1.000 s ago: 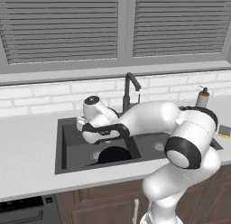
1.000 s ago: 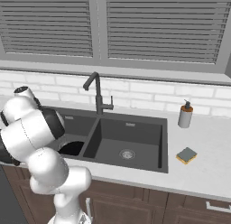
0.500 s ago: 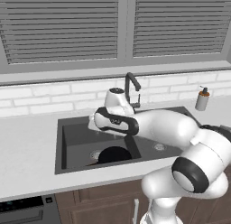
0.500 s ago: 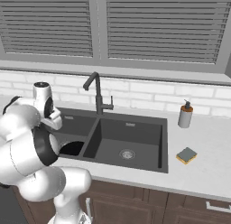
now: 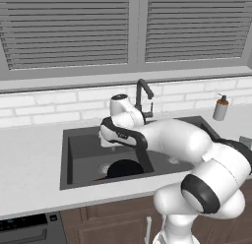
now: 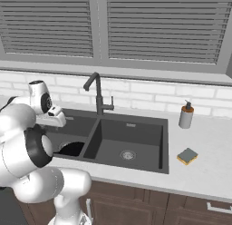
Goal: Pick the pan and sponge and place them into the sink. Then turn on the water.
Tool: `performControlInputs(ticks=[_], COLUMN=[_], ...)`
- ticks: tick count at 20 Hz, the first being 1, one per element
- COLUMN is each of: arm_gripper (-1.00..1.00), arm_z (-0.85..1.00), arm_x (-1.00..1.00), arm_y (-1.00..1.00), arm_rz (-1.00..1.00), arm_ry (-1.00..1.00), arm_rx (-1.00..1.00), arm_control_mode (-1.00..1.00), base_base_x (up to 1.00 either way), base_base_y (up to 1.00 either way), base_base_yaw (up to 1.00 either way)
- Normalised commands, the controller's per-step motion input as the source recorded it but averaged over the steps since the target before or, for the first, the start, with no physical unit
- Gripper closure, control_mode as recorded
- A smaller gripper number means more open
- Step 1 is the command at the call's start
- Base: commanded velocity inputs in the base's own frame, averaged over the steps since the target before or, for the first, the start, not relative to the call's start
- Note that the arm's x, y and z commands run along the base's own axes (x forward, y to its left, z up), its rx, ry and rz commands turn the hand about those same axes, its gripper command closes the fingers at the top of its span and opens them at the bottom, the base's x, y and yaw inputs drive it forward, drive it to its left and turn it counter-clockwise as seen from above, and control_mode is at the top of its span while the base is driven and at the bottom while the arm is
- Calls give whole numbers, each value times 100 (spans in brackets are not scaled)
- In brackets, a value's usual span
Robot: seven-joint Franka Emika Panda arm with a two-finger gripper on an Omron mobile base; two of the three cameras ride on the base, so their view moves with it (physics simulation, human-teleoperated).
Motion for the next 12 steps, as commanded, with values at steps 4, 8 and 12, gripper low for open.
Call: performControlInputs(ticks=[4,8,12], arm_gripper=[-100,-100,-100], arm_z=[63,59,40], arm_x=[0,-3,-23], arm_y=[-70,-74,-83], arm_rz=[5,0,0], arm_ry=[29,29,13], arm_rx=[-26,-23,-10], arm_control_mode=[-100,-100,-100], base_base_x=[0,0,0], base_base_y=[0,0,0], base_base_yaw=[0,0,0])
